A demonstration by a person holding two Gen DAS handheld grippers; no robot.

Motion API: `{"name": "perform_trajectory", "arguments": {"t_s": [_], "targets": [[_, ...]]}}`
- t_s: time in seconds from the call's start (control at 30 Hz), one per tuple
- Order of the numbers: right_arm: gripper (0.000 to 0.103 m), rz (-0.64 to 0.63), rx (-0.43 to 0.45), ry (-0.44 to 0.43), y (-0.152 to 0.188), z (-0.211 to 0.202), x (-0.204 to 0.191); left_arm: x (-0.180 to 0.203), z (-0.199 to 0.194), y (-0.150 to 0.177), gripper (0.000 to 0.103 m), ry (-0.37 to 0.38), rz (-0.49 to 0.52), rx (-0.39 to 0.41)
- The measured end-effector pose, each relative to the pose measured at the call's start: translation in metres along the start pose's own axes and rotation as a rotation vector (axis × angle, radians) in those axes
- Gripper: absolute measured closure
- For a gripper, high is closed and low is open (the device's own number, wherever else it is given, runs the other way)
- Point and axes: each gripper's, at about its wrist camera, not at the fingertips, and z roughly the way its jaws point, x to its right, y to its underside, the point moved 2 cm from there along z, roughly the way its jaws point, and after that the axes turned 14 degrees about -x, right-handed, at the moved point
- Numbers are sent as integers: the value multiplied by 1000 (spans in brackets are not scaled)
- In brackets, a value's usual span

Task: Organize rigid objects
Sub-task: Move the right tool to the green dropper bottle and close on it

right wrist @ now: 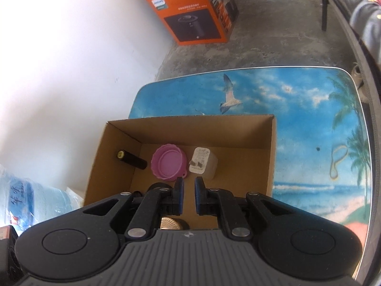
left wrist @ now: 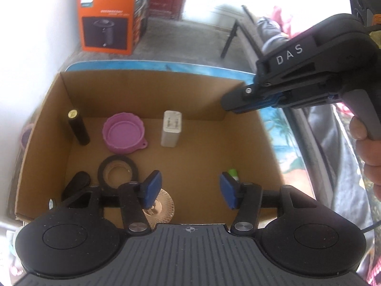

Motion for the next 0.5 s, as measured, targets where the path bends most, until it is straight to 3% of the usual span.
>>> {"name": "perform_trajectory", "arguments": {"t_s": [0.23, 0.5], "targets": [[91, 69, 71, -60, 46, -21, -20, 1, -25, 30, 40, 23, 41, 20], [90, 27, 89, -56, 101, -20, -67, -5, -56, 76, 39, 2, 59, 22]]}}
